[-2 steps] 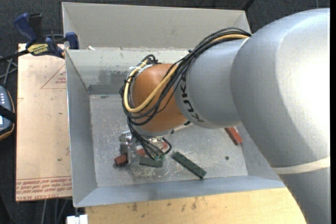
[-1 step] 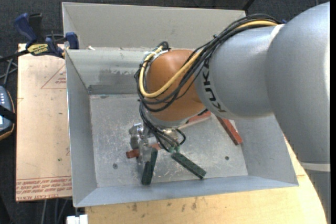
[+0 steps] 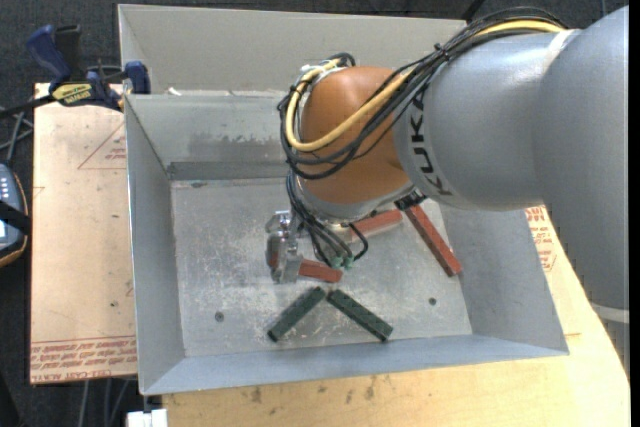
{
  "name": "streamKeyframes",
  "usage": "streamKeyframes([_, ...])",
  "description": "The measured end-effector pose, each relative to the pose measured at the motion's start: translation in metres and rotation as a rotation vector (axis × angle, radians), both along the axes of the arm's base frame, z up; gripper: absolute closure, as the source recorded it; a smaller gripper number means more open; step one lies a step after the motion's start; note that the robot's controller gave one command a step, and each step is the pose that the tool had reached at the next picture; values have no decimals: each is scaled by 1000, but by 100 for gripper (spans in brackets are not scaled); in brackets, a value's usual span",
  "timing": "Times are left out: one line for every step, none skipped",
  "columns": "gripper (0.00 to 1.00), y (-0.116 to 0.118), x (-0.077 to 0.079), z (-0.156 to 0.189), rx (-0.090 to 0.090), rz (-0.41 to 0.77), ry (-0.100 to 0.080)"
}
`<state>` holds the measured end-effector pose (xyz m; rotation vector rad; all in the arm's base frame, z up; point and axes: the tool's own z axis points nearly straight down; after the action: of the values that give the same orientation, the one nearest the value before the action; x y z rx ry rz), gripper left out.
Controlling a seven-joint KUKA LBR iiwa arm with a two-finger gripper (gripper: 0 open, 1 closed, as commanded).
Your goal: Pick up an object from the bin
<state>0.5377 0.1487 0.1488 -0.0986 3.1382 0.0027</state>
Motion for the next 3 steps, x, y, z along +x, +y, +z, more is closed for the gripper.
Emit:
streamKeyframes([0, 0, 0, 0, 0, 0, 0])
streamKeyframes([0, 0, 0, 0, 0, 0, 0])
streamKeyframes([0, -3, -26, -29, 0, 6, -3])
